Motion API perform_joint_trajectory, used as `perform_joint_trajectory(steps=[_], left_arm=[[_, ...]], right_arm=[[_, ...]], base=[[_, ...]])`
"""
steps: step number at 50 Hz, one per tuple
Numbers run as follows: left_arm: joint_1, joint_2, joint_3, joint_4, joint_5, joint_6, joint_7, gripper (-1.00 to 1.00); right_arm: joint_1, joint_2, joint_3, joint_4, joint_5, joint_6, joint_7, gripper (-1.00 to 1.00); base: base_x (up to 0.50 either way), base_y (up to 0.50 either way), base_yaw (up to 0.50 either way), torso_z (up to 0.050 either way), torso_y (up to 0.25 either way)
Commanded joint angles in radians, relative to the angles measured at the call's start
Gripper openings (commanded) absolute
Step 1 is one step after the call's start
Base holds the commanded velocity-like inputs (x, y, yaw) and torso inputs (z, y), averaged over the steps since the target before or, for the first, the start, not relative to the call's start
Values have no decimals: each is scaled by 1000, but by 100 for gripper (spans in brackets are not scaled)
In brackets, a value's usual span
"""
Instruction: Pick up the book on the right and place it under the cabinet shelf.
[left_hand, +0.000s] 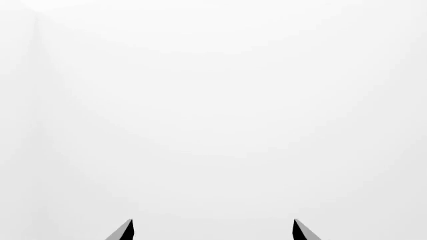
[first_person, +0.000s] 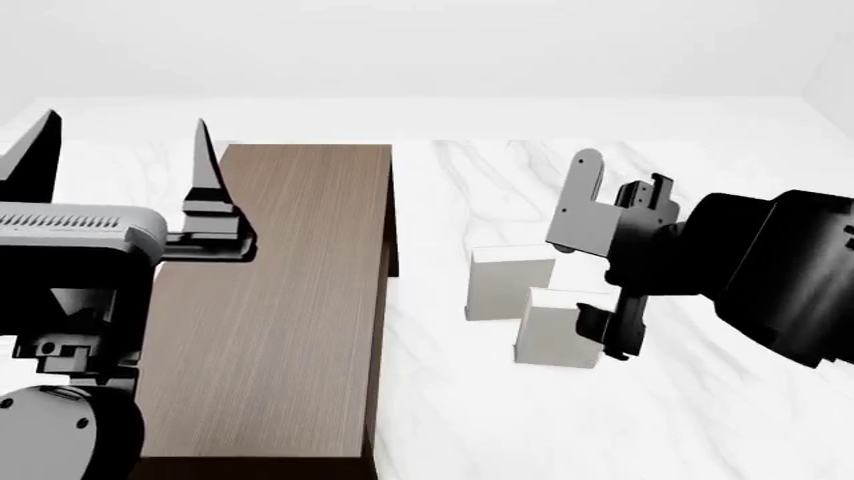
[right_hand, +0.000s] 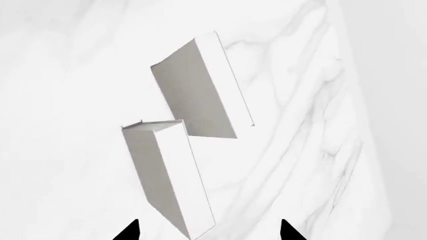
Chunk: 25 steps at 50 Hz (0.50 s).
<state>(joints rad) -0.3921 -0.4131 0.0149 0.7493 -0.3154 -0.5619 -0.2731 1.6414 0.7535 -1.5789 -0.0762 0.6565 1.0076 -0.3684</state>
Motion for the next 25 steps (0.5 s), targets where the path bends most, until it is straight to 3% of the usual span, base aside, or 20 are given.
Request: perform_joint_trajectory(steps=[1, 25], left_arm=[[-5, -3, 12, -30, 14, 17, 0, 100], [-9, -12, 11, -36, 13, 18, -7, 100]], right_arm=[[-47, -50, -24, 138, -48, -99, -34, 100], [-123, -142, -35, 324, -87, -229, -74, 100]], base=[[0, 0, 0, 0, 0], [0, 0, 0, 0, 0]])
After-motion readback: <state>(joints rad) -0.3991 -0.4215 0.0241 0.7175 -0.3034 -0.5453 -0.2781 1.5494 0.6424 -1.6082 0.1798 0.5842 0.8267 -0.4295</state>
